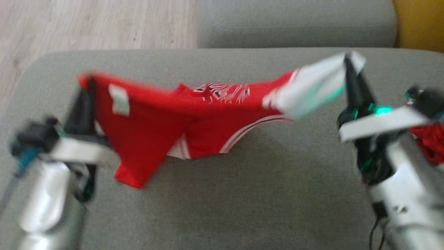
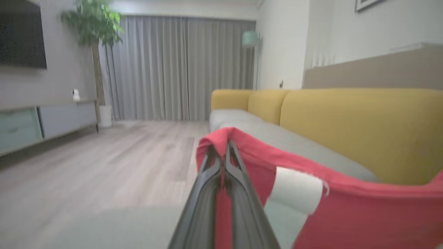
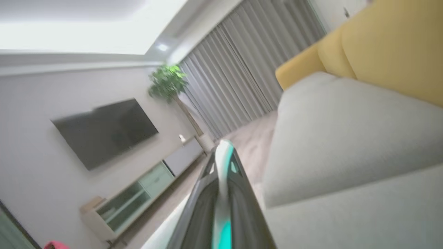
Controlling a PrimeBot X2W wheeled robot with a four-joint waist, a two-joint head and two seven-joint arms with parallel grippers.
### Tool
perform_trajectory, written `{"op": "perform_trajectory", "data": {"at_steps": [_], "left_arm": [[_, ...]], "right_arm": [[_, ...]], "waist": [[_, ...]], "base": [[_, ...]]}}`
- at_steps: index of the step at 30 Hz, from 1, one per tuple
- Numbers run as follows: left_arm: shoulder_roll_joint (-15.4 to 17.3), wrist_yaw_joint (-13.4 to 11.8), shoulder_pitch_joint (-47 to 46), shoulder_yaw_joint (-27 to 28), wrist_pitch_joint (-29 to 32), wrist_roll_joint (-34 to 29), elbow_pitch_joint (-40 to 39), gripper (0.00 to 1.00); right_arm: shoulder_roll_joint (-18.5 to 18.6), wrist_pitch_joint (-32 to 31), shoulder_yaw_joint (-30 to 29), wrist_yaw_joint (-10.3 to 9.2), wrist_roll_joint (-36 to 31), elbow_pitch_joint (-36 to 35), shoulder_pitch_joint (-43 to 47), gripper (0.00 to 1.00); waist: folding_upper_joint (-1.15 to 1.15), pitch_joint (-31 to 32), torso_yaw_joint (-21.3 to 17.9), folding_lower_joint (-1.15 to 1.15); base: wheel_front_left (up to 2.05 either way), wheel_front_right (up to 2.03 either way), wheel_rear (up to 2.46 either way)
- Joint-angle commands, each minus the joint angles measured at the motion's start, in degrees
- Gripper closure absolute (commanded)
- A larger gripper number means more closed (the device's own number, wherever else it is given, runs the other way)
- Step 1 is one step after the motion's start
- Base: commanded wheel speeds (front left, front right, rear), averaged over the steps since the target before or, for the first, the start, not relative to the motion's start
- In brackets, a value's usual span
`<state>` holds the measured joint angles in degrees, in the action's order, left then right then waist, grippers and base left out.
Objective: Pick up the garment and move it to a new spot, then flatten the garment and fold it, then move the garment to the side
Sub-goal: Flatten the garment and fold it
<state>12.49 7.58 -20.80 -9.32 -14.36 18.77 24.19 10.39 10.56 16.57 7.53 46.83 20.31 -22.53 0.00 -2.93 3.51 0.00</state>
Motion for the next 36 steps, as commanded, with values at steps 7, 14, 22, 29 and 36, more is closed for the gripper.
{"op": "perform_trajectory", "data": {"at_steps": [7,14,22,29,36], "left_arm": [[11.3,-0.1,-15.6,2.3,7.1,2.4,-13.1,1.0],[14.5,-0.8,-21.1,2.5,18.0,4.0,-19.7,1.0],[13.2,-3.0,-27.6,1.5,21.8,3.7,-13.4,1.0],[10.6,-7.2,-44.7,0.9,7.4,-2.8,-1.1,1.0],[8.4,-6.1,-46.2,0.8,1.1,-2.0,10.1,1.0]], "right_arm": [[2.0,-7.9,-3.5,-0.04,10.4,-13.0,-12.2,1.0],[-1.0,-15.4,-10.5,-0.04,9.3,-13.8,-20.2,1.0],[-5.0,-14.2,-14.7,-0.04,-3.2,-1.6,-34.1,1.0],[-5.0,1.2,-17.7,-0.04,-12.4,10.9,-55.1,1.0],[-3.4,3.6,-16.4,-0.04,-9.9,18.1,-57.9,1.0]], "waist": [[0.0,4.1,-1.2,0.0],[0.0,4.3,-1.4,0.0],[0.0,-3.2,-2.5,0.0],[0.0,-9.8,-2.9,0.0],[0.0,-12.0,-4.1,0.0]], "base": [[0.0,0.0,0.0],[0.0,0.0,0.0],[0.0,0.0,0.0],[0.0,0.0,0.0],[0.0,0.0,0.0]]}}
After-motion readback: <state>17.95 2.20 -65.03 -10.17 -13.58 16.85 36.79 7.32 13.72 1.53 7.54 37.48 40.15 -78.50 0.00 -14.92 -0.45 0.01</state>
